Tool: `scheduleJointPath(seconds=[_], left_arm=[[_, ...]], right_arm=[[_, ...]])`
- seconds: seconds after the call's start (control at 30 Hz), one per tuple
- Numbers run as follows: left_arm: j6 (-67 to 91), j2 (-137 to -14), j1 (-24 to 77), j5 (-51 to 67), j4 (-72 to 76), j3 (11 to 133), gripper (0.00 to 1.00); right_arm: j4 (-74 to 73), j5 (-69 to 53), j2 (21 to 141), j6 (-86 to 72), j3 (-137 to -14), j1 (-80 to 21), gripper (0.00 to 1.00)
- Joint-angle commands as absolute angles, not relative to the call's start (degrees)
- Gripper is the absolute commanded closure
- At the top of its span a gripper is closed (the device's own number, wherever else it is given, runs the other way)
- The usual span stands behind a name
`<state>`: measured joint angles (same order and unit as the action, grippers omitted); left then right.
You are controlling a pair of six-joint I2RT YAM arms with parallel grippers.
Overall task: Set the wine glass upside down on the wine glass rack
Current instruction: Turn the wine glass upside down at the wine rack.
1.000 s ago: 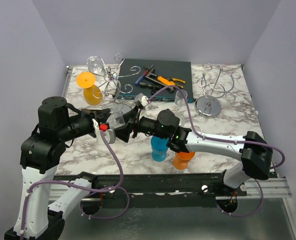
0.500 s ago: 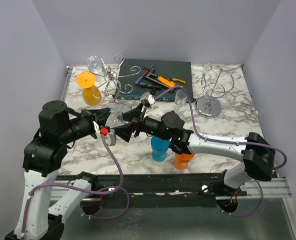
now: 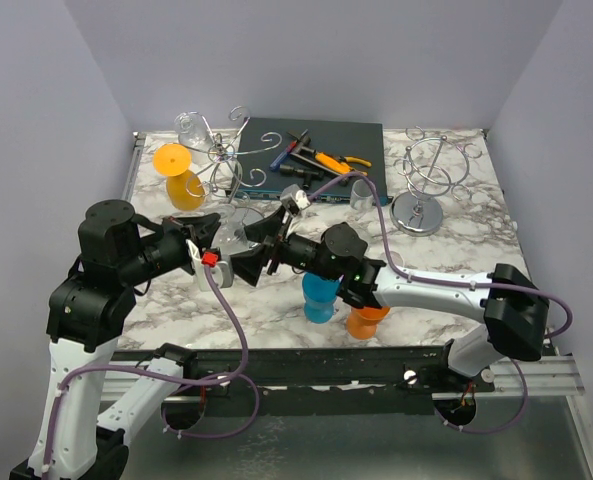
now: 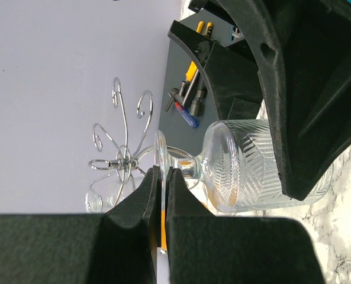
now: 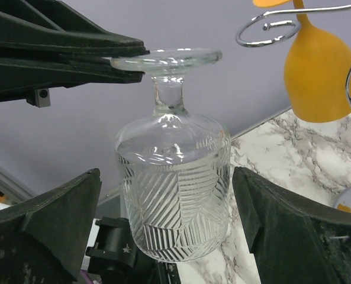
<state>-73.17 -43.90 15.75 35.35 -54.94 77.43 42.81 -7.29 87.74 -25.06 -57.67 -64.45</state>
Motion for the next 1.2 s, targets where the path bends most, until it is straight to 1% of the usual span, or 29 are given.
scheduleJointPath(seconds=[0.0, 0.1, 0.17, 0.23, 0.37, 0.43, 0.5, 0.57, 0.6, 0.63, 0.7, 0.73, 0.77, 0.8, 0.9, 0.97, 1.03, 1.17], left_arm=[[-72.0, -43.8, 15.7, 35.7, -50.0, 79.3, 1.0], [-71.0, -43.9, 15.7, 35.9, -49.3, 79.5, 1.0], [-70.8, -43.7, 15.7, 35.9, -49.3, 79.4, 1.0], [-70.8, -43.5, 15.7, 35.9, -49.3, 79.2, 1.0], [-70.2, -43.1, 15.8, 36.2, -49.4, 78.7, 1.0], [-69.9, -42.8, 15.7, 36.7, -49.4, 78.4, 1.0], [-69.8, -42.5, 15.7, 36.9, -49.3, 78.1, 1.0], [-69.8, -42.6, 15.7, 36.5, -49.3, 78.0, 1.0], [-69.8, -42.7, 15.7, 36.3, -49.3, 78.2, 1.0], [-69.6, -42.9, 15.7, 36.1, -49.3, 78.3, 1.0], [-69.3, -43.0, 15.7, 35.8, -49.3, 78.5, 1.0], [-68.8, -43.0, 15.7, 35.7, -49.1, 78.5, 0.87], [-68.2, -42.9, 15.7, 35.6, -49.0, 78.5, 0.72], [-67.5, -42.7, 15.7, 35.5, -48.6, 78.4, 0.57], [-64.7, -42.4, 15.7, 34.6, -46.7, 78.3, 0.41], [-62.2, -42.9, 15.7, 33.9, -46.1, 79.3, 0.23], [-60.0, -43.7, 15.7, 33.0, -46.1, 80.8, 0.15], [-55.1, -45.4, 15.7, 31.1, -45.4, 83.6, 0.11]], right_arm=[[42.6, -5.9, 89.8, -25.4, -57.7, -64.8, 0.0], [41.6, -6.1, 90.7, -25.9, -58.4, -64.8, 0.03], [42.9, -6.2, 90.5, -26.0, -57.9, -64.8, 0.07], [44.0, -5.9, 90.2, -26.1, -57.5, -64.8, 0.12], [46.7, -5.5, 89.4, -25.8, -56.4, -64.7, 0.26], [48.6, -5.3, 89.0, -25.5, -55.8, -64.7, 0.37], [49.4, -5.2, 88.8, -25.2, -55.3, -64.8, 0.51], [50.0, -4.6, 88.6, -24.8, -54.7, -64.8, 0.73], [50.2, -3.8, 88.6, -24.7, -54.2, -64.7, 0.8], [50.5, -3.1, 88.4, -24.3, -53.8, -64.7, 0.87], [51.0, -1.5, 88.4, -23.2, -53.3, -64.7, 0.94], [51.0, -1.0, 88.5, -22.1, -53.3, -64.7, 0.95], [50.8, -0.6, 88.7, -21.2, -53.5, -64.7, 0.99], [50.6, -0.4, 88.9, -19.8, -53.9, -64.7, 1.0], [49.6, -0.3, 90.1, -16.2, -55.8, -64.7, 1.0], [49.2, -0.2, 91.0, -14.1, -57.0, -64.7, 1.0], [49.2, -0.3, 91.9, -13.0, -58.0, -64.3, 1.0], [49.3, -0.3, 93.2, -11.6, -60.1, -63.4, 1.0]])
